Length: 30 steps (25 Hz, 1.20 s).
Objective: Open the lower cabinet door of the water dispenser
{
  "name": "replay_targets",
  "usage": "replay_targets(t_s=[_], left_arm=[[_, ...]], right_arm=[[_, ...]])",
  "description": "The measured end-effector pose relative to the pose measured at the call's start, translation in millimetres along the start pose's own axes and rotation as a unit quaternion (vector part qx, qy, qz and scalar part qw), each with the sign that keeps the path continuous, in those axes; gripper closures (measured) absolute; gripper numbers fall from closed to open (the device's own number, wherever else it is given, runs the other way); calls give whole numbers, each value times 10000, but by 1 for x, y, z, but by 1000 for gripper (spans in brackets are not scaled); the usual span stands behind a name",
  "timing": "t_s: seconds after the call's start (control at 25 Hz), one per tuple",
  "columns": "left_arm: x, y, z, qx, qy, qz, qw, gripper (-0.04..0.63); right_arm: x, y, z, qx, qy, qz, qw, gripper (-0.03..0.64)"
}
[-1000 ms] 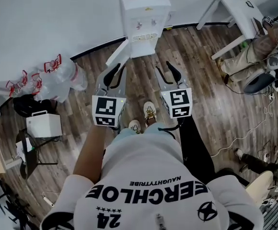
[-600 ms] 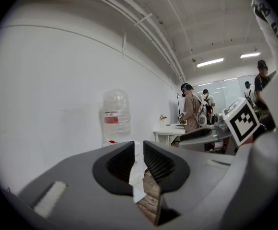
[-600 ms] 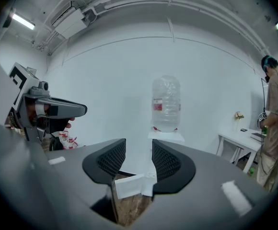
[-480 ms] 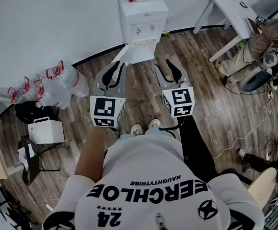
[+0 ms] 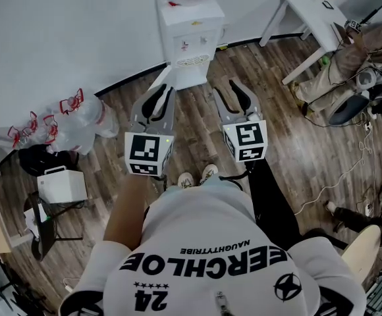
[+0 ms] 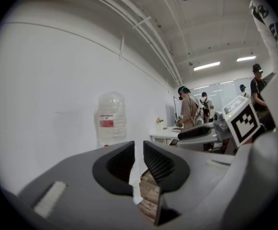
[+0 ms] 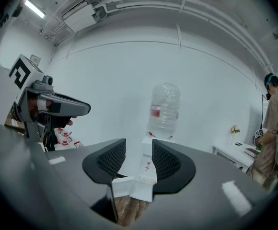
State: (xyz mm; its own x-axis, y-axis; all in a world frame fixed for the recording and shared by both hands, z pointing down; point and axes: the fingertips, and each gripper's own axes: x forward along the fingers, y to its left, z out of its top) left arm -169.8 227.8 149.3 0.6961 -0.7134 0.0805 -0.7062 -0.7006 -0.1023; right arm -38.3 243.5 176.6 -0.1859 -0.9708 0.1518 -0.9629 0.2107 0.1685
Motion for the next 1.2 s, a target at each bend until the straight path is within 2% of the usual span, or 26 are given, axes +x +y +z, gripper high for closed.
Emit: replay_targets(t_s=[0.56,0.88,1.2], left_arm=[[-1,-9,1,32,-5,-127,9999,535],[-3,-7,-1,75,24,-144,9999,535],[-9,-24,5,179,34,-539,9984,537]], right_arm=[[-6,6,-1,-53,-9,43,10000,446],[-4,16,2,-94,-46,243,9997,447],[-11,29,6,-152,-99,462,9988,453]])
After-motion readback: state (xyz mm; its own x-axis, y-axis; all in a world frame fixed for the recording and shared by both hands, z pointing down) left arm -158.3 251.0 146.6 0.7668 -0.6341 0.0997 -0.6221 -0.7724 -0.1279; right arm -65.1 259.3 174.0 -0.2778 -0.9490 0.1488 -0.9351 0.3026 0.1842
